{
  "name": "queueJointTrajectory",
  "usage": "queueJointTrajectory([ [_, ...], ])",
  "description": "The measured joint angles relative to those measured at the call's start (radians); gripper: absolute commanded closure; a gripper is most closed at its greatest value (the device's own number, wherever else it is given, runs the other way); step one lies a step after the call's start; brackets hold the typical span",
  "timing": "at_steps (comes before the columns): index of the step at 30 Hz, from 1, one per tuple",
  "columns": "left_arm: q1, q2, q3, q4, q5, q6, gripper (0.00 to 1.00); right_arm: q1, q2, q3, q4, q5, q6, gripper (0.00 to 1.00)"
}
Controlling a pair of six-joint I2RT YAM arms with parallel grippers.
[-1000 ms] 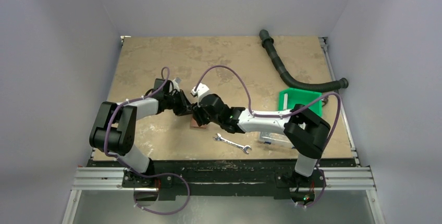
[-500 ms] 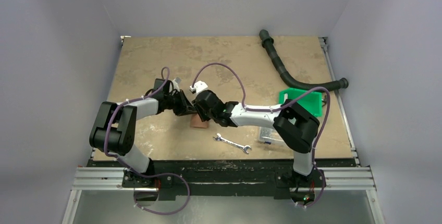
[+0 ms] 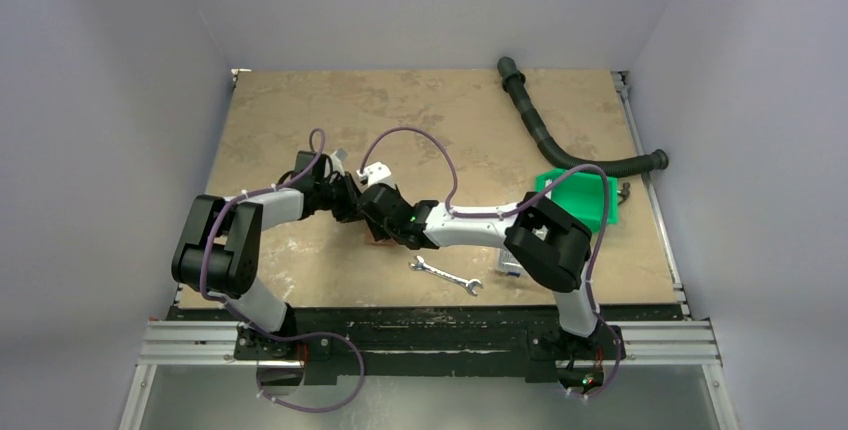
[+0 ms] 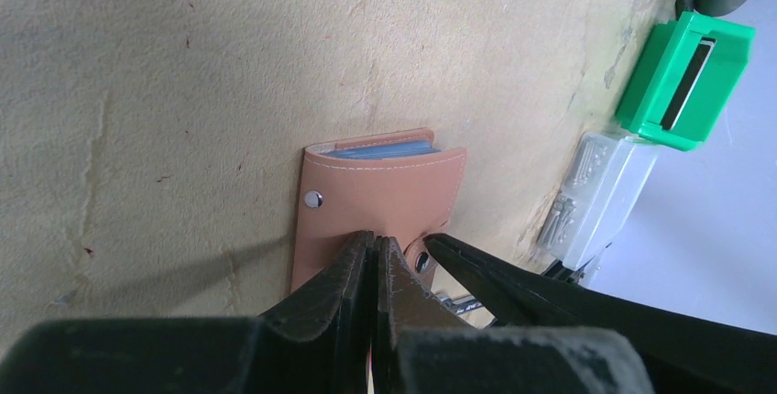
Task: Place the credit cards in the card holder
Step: Open the card holder at the center of the board.
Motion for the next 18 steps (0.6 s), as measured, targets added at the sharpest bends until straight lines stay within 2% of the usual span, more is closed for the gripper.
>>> queueJointTrajectory([
  [5,0.0,0.0,0.0,0.0,0.0,0.0,1.0,0.005,0.02,0.015,0.0,0.044,0.017,0.55],
  [8,0.001,0.001,0.0,0.0,0.001,0.0,1.0,0.012,0.025,0.017,0.0,0.082,0.024,0.65],
  [15,0.002,0.001,0.0,0.0,0.0,0.001,1.0,0.012,0.012,-0.012,0.023,0.122,0.044,0.8],
  [18,0.002,0.002,0.0,0.0,0.001,0.001,1.0,0.012,0.011,-0.014,0.037,0.124,0.045,0.91],
])
